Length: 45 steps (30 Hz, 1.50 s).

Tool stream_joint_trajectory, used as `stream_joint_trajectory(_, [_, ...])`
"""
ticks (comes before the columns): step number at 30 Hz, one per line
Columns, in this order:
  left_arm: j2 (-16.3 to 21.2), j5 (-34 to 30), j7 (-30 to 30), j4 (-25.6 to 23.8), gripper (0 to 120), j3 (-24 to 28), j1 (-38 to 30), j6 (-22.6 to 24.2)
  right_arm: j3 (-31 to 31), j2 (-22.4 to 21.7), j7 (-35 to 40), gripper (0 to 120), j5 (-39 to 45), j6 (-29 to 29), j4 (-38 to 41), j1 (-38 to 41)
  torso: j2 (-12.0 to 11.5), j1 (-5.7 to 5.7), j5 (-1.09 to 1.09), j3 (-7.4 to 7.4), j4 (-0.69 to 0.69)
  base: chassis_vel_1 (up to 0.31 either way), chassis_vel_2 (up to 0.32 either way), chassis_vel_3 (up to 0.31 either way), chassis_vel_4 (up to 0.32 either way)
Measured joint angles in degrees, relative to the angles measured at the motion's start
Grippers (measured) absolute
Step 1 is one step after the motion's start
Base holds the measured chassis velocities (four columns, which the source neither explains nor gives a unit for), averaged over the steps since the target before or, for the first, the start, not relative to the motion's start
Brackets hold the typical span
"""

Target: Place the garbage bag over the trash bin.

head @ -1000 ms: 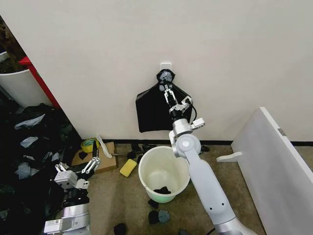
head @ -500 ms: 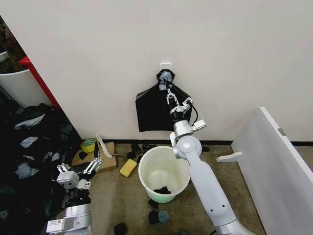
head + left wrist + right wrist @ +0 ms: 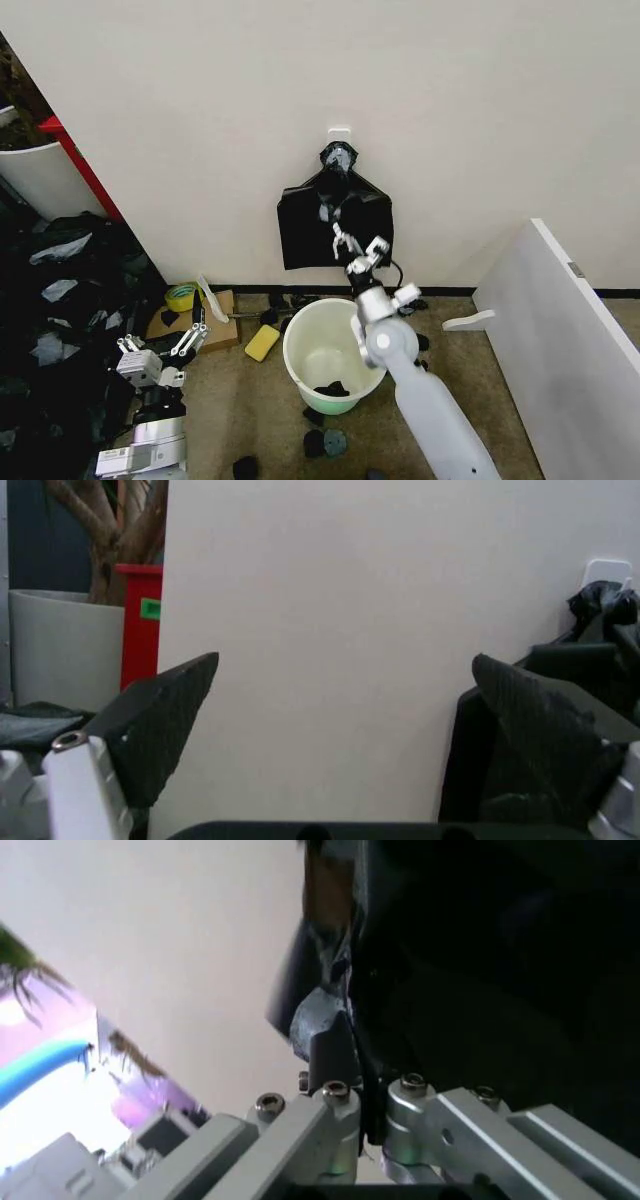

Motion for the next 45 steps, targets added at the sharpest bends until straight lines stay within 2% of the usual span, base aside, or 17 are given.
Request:
stream_joint_trajectory(16, [-0.19, 0.01, -0.24, -1.12, 100, -0.19, 0.52, -0.10, -1.97, -3.83, -11.28, 0, -10.50, 2.74, -2.70, -5.64, 0.00, 0.00, 0.00, 0.00, 0.00, 0.000, 0.000, 0.000, 0.000])
stream_joint_trajectory(28, [-0.58, 0.05, -0.27, -1.31, 100, -0.19, 0.31, 0.01, -1.86, -5.65, -14.50, 0, -13.35, 4.06, -4.15, -6.33, 0.00, 0.00, 0.00, 0.00, 0.00, 0.000, 0.000, 0.000, 0.000])
stream_joint_trajectory(33, [-0.71, 0.04, -0.27, -1.47, 100, -0.20, 0.29, 0.09, -1.90, -6.92, -18.11, 0, -17.93, 5.30, -5.90, -6.60, 0.00, 0.00, 0.00, 0.00, 0.00, 0.000, 0.000, 0.000, 0.000])
stream_joint_trajectory(38, [-0.86, 0.04, -0.32, -1.69, 100, -0.29, 0.28, 0.22, -1.43, -8.34, -24.76, 0, -23.45, 7.08, -9.01, -6.81, 0.00, 0.01, 0.00, 0.00, 0.00, 0.000, 0.000, 0.000, 0.000])
stream_joint_trajectory(45, [-0.96, 0.04, -0.34, -1.73, 100, -0.36, 0.27, 0.30, -0.31, -8.62, -29.94, 0, -26.29, 8.15, -10.88, -6.95, 0.00, 0.01, 0.00, 0.00, 0.00, 0.000, 0.000, 0.000, 0.000])
